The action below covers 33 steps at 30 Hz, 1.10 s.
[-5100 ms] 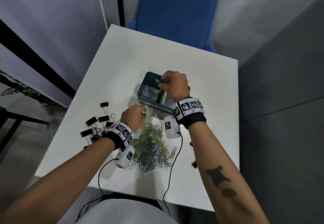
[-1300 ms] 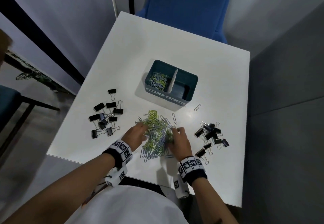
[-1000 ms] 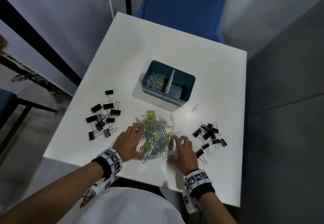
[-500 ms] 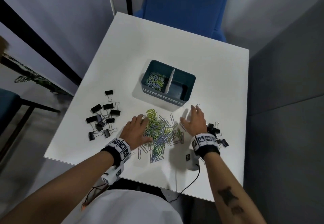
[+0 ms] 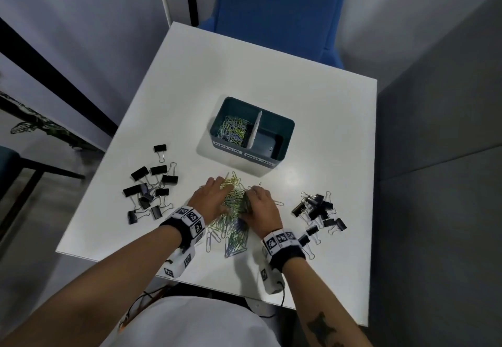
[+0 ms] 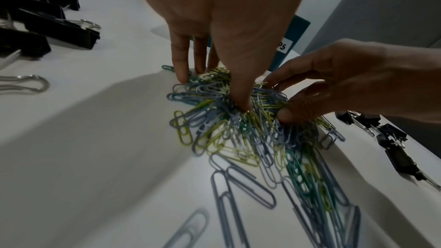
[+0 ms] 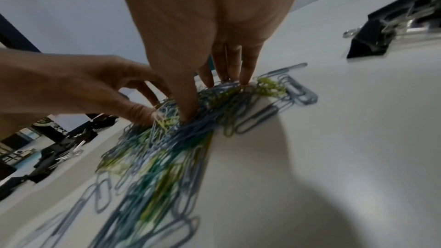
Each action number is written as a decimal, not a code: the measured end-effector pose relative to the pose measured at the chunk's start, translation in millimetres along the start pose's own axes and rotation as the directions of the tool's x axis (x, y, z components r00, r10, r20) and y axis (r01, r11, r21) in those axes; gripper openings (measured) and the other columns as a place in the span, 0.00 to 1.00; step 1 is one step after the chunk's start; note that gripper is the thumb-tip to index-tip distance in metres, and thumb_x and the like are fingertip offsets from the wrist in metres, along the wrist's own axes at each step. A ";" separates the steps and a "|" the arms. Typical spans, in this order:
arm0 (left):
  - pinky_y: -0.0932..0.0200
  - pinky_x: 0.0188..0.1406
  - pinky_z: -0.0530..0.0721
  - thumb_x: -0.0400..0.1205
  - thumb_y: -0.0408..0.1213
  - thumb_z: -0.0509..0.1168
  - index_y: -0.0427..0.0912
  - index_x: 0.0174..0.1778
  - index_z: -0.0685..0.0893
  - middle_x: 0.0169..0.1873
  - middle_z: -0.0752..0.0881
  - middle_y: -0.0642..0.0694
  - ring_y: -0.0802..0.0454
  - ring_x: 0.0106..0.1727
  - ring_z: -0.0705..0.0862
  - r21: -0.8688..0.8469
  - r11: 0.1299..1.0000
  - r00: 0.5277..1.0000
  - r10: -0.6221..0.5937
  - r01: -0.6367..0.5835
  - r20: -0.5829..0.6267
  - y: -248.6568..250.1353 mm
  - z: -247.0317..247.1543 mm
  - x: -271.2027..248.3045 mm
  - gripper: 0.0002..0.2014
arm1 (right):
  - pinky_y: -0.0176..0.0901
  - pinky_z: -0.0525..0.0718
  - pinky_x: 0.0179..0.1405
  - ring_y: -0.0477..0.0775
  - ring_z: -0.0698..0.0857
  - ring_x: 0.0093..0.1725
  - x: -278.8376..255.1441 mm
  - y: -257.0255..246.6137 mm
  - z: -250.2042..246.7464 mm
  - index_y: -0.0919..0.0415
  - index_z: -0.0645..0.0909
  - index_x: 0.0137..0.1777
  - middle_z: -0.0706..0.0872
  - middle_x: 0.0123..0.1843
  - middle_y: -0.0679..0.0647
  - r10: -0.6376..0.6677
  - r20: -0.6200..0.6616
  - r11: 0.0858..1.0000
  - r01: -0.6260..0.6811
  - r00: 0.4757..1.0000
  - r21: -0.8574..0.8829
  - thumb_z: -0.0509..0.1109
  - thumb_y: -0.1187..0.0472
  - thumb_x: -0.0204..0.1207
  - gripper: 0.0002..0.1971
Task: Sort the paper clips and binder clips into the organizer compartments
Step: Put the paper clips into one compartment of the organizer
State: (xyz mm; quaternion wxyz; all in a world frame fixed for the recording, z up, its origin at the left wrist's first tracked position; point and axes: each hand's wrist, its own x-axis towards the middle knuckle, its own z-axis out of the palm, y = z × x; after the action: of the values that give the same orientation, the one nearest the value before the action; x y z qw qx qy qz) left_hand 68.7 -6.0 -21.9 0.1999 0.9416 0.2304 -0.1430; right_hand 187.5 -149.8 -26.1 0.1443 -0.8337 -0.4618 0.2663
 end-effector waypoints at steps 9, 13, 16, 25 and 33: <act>0.56 0.32 0.72 0.77 0.34 0.71 0.42 0.58 0.78 0.49 0.79 0.43 0.43 0.48 0.80 -0.081 0.997 0.997 -0.016 0.010 -0.078 0.4 0.6 4.1 0.15 | 0.47 0.81 0.39 0.62 0.82 0.45 9.0 1.9 -0.8 0.61 0.83 0.45 0.81 0.48 0.59 0.101 -0.037 0.993 -0.099 0.994 0.067 0.73 0.69 0.70 0.06; 0.56 0.34 0.72 0.77 0.32 0.69 0.41 0.48 0.80 0.43 0.81 0.44 0.42 0.41 0.81 -0.204 0.978 0.994 -0.061 0.041 -0.095 -3.3 -5.7 4.0 0.06 | 0.41 0.69 0.35 0.57 0.77 0.35 10.4 2.7 -11.7 0.60 0.81 0.38 0.80 0.39 0.54 0.142 -0.047 0.984 -0.136 0.989 0.112 0.72 0.72 0.70 0.06; 0.59 0.34 0.70 0.77 0.31 0.70 0.41 0.40 0.82 0.36 0.81 0.49 0.49 0.37 0.79 -0.300 0.953 0.989 -0.088 0.049 -0.119 -4.9 -17.4 2.5 0.03 | 0.39 0.70 0.36 0.56 0.80 0.38 9.5 4.7 -16.0 0.59 0.87 0.41 0.85 0.39 0.54 0.162 -0.030 0.982 -0.158 0.986 0.105 0.72 0.70 0.71 0.06; 0.63 0.39 0.83 0.78 0.32 0.71 0.41 0.40 0.85 0.37 0.86 0.51 0.58 0.38 0.84 -0.504 0.857 0.945 -0.070 -0.107 -0.320 2.2 -101.6 10.8 0.02 | 0.46 0.88 0.42 0.49 0.87 0.36 -5.7 -0.8 -42.0 0.56 0.92 0.39 0.92 0.36 0.51 0.148 -0.100 0.964 -0.121 0.984 0.237 0.75 0.70 0.67 0.08; 0.53 0.47 0.84 0.74 0.40 0.76 0.43 0.59 0.85 0.50 0.89 0.46 0.49 0.46 0.86 -0.357 0.931 0.886 -0.104 -0.073 -0.452 7.4 -177.9 63.3 0.18 | 0.33 0.84 0.52 0.44 0.86 0.39 19.5 -46.6 -114.9 0.60 0.92 0.42 0.93 0.42 0.52 0.015 -0.212 0.965 0.041 0.977 0.258 0.78 0.73 0.66 0.08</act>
State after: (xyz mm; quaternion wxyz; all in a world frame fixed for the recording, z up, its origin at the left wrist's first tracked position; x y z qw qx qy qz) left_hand 157.9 90.5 114.0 0.3090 0.8927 0.3014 0.1293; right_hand 230.0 -107.9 84.3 0.3027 -0.8281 -0.4101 0.2334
